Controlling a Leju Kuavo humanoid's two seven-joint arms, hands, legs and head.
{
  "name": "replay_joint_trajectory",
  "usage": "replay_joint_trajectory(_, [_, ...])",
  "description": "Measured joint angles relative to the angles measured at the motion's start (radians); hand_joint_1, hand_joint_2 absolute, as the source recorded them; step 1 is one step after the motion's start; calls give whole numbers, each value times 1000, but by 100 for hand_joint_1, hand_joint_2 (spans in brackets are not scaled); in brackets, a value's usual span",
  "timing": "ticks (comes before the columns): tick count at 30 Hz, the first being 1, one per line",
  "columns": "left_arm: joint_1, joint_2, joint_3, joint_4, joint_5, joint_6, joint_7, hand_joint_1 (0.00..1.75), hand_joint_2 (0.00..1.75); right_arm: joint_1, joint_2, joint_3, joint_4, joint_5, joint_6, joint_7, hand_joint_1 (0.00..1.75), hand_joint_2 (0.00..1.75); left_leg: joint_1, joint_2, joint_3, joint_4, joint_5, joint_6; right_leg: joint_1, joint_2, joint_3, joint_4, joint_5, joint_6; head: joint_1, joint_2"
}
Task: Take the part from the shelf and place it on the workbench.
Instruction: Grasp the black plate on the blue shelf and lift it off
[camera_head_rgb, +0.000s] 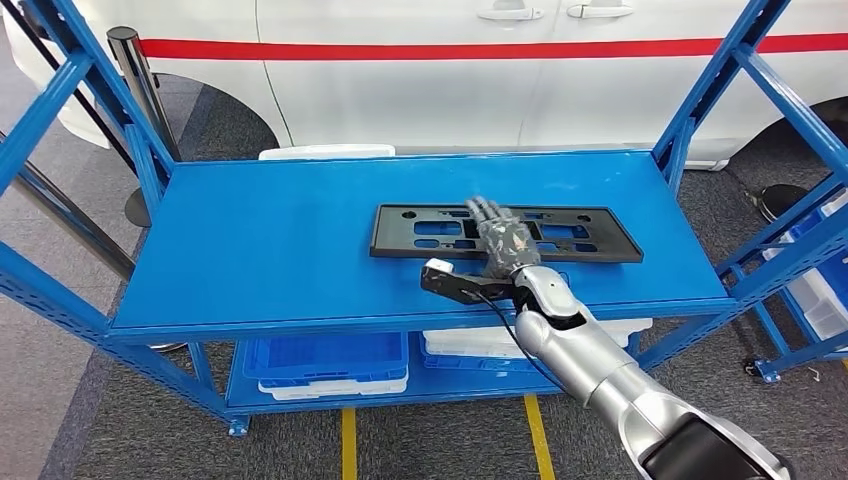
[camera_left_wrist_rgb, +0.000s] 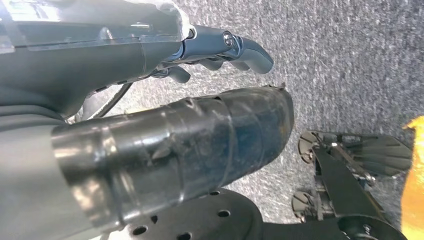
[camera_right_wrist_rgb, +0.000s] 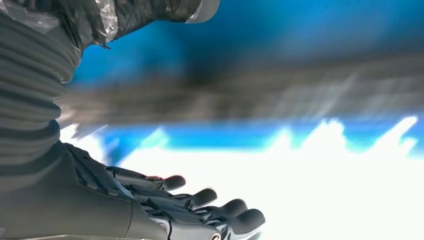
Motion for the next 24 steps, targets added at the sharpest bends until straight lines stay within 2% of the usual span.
replay_joint_trajectory(2, [0,-3,1,0,-5,3,3,0,0,-1,13,2,30,79,-102,59,0,175,0,0,0,0,0,0,0,0,0,0,0,0,0,0])
replay_joint_trajectory(5, [-1,-5,2,0,-10,4,4,0,0,-1,26,4,68,140,-152,109,0,175,0,0,0,0,0,0,0,0,0,0,0,0,0,0])
replay_joint_trajectory(8, [-1,-7,2,0,-27,4,6,0,0,-9,33,-12,134,261,-205,233,1,175,0,0,1,0,0,0,0,0,0,0,0,0,0,0])
replay_joint_trajectory(9, [-2,-8,2,0,-34,3,6,0,0,-14,33,-23,163,301,-212,281,34,175,0,-1,1,0,0,0,0,-1,0,0,0,0,0,0])
replay_joint_trajectory(12, [-1,-9,2,0,-46,2,5,0,0,-26,19,-65,255,358,-203,376,161,175,0,-2,1,0,0,0,0,-2,0,0,0,0,0,0])
replay_joint_trajectory(13, [-1,-9,2,0,-48,2,5,0,0,-26,10,-83,284,362,-199,389,172,175,0,-2,1,0,0,0,-1,-2,1,0,0,0,0,0])
replay_joint_trajectory(18, [-2,-9,3,0,-55,-5,9,0,0,-20,-23,-175,379,350,-177,369,175,175,-1,0,2,0,-1,0,-1,0,1,-1,0,0,0,0])
replay_joint_trajectory(24, [-2,-9,5,0,-55,-3,10,0,0,-21,-32,-222,413,351,-154,325,175,175,0,0,7,0,-1,-1,0,0,5,-1,-1,-1,0,0])
